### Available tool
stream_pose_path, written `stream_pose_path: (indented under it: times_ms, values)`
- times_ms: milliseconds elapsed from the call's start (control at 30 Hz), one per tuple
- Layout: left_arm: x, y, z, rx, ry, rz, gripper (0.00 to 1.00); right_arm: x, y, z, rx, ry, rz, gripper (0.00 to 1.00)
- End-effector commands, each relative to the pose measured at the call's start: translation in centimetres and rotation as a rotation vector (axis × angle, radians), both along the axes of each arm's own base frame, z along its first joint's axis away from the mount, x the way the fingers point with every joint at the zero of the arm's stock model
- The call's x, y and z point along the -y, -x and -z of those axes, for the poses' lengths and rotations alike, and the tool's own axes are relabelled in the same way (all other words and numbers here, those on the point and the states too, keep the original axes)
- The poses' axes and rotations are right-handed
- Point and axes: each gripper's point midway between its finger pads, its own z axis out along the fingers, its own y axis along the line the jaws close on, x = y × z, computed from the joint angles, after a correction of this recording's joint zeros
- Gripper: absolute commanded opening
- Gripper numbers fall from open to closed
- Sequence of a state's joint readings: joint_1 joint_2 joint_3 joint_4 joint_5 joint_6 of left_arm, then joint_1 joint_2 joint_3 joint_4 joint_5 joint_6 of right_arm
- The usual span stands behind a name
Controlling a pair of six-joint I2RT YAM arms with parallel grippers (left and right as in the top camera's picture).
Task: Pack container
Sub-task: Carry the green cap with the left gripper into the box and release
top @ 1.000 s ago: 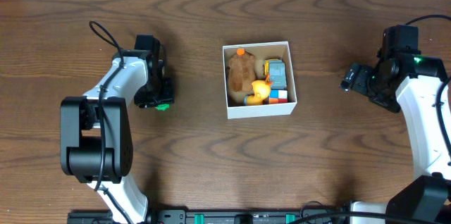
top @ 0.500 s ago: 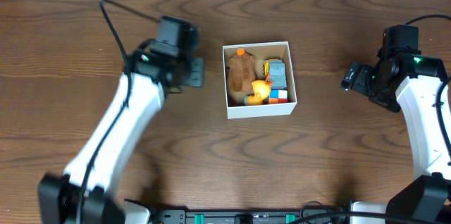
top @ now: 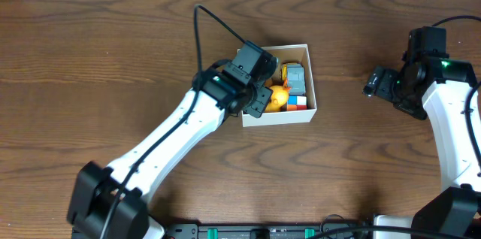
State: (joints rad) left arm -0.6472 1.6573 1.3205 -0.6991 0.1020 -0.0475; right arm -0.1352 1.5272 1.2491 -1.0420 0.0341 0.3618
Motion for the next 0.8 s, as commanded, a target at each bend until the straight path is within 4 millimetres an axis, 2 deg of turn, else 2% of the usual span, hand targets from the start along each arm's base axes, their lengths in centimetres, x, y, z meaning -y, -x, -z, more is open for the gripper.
stream_pose_path:
  times_ms: [0, 67, 167, 233, 267, 400, 533, 600, 767]
  values:
    - [-0.2, 0.0, 1.4, -0.022, -0.035, 0.012, 0.17, 0.2, 0.1, 0.1, -0.005, 0.012, -0.007, 0.99]
    - [-0.2, 0.0, 1.8, -0.029, -0.04, 0.012, 0.39, 0.2, 0.1, 0.1, -0.005, 0.012, -0.007, 0.99]
    - [-0.1, 0.0, 1.8, -0.027, -0.038, 0.013, 0.44, 0.2, 0.1, 0.1, -0.005, 0.012, -0.007, 0.99]
    - [-0.1, 0.0, 1.7, -0.026, -0.038, 0.013, 0.6, 0.2, 0.1, 0.1, -0.005, 0.012, -0.007, 0.99]
    - [-0.1, 0.0, 1.7, -0.026, -0.038, 0.013, 0.65, 0.2, 0.1, 0.1, -0.005, 0.012, -0.007, 0.99]
    - [-0.2, -0.1, 1.1, -0.013, -0.029, 0.011, 0.73, 0.2, 0.1, 0.1, -0.007, 0.012, -0.008, 0.99]
    - [-0.8, -0.4, 0.0, 0.021, -0.031, 0.003, 0.74, 0.2, 0.1, 0.1, -0.007, 0.012, -0.008, 0.99]
    - [-2.1, -0.8, -0.9, 0.059, -0.062, -0.03, 0.74, 0.2, 0.1, 0.1, -0.007, 0.012, -0.008, 0.99]
    - [-6.8, -1.6, -4.3, 0.143, -0.11, -0.167, 0.74, -0.2, -0.3, -0.1, 0.003, 0.042, -0.099, 0.99]
